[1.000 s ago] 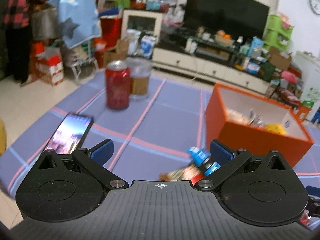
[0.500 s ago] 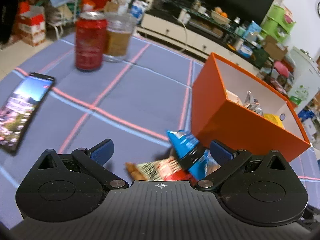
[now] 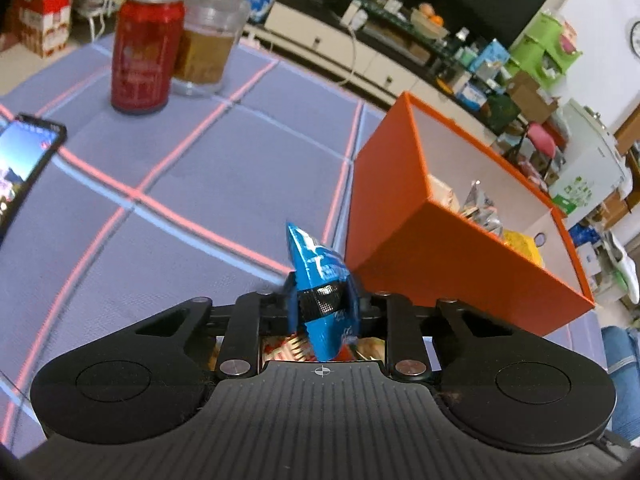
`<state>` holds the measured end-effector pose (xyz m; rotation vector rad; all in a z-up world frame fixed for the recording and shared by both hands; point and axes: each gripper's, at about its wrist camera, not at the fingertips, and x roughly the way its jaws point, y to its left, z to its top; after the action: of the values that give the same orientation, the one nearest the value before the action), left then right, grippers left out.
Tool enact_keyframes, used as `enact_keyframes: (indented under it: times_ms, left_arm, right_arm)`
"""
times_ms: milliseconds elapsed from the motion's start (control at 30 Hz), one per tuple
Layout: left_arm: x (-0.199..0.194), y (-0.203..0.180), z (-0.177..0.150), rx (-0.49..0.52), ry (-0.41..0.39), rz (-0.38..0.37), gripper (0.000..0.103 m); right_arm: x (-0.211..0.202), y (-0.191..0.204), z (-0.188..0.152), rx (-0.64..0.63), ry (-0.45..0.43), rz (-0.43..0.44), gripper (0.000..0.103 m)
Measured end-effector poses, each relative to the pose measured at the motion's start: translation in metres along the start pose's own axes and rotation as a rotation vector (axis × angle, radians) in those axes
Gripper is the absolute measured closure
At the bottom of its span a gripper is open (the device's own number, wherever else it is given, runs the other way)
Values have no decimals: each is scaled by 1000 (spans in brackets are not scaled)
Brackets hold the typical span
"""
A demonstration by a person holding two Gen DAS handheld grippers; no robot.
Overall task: Organize snacks
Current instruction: 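Grasp the blue wrapped bar with the left tool while the right tool grasps a dark chocolate pack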
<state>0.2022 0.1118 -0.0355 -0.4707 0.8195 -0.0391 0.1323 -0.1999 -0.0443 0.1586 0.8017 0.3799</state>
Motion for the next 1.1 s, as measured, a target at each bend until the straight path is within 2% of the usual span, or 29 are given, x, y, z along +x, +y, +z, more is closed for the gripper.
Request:
enact_keyframes:
  times_ms: [233, 600, 833, 1100]
  left_arm:
    - [-31, -14, -11, 122, -76, 13, 103]
    - [-68, -47, -19, 293, -273, 139, 103]
    - [-73, -48, -19, 340, -313, 180, 103]
    - [-88, -79, -17, 406, -359, 213, 103]
  right_arm:
    - [-10, 24, -1, -148, -66, -80, 54]
    - [-21, 44, 1, -255, -132, -107, 54]
    - [-27, 55, 1, -300, -164, -134, 54]
    - [-30, 60, 7, -276, -184, -144, 54]
